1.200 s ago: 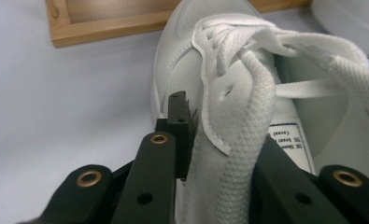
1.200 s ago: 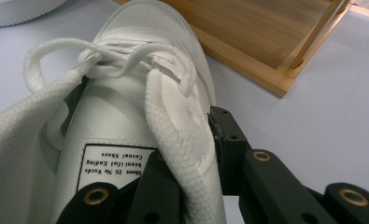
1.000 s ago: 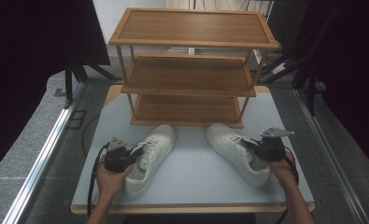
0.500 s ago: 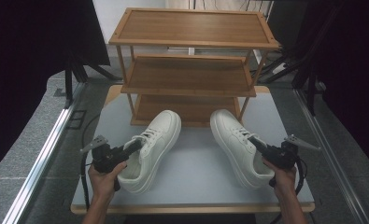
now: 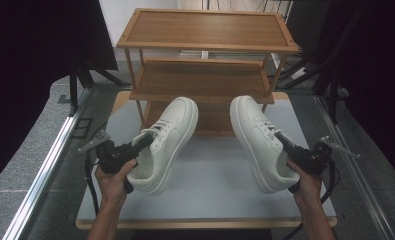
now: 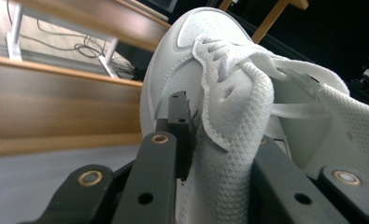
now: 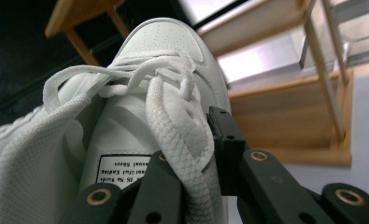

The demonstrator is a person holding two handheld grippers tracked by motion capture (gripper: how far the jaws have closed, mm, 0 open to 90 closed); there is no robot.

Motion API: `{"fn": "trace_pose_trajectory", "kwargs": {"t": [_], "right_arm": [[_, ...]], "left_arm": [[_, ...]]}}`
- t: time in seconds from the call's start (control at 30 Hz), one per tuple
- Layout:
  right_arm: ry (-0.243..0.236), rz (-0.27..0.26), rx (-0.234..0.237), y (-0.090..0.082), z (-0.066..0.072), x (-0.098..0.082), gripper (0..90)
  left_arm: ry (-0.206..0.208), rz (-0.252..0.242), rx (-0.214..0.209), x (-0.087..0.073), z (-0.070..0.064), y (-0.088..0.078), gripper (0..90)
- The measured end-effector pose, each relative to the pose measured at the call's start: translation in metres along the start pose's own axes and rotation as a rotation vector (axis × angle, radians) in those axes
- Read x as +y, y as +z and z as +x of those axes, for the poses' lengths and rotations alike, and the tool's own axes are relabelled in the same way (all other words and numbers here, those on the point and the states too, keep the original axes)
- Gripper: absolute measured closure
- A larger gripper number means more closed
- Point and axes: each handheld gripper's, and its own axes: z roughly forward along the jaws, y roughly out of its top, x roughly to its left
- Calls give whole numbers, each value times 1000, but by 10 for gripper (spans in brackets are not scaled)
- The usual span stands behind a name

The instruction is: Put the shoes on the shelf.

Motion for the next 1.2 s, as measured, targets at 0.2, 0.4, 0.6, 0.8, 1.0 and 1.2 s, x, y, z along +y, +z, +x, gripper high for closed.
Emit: {"fn": "trace_pose_trajectory", "kwargs": {"t": [0.2,0.4,0.6,0.8,1.0,1.2], "right_arm": [[38,-61,-2,-2,11,22,827],[55,-82,-21,3,21,40,824],[60,-84,-51,9,28,57,824],[44,-63,-65,19,38,72,823],[24,-52,-81,33,49,82,823],[25,-45,-87,50,50,90,823]], "left_arm": [[9,-13,-17,20,-11,7,810],[9,-37,-36,37,-20,15,810],[26,-35,-47,52,-27,25,810],[-6,-37,-48,64,-26,36,810],[-26,-38,-44,76,-24,48,810],[-46,-37,-20,86,-21,59,810]]}}
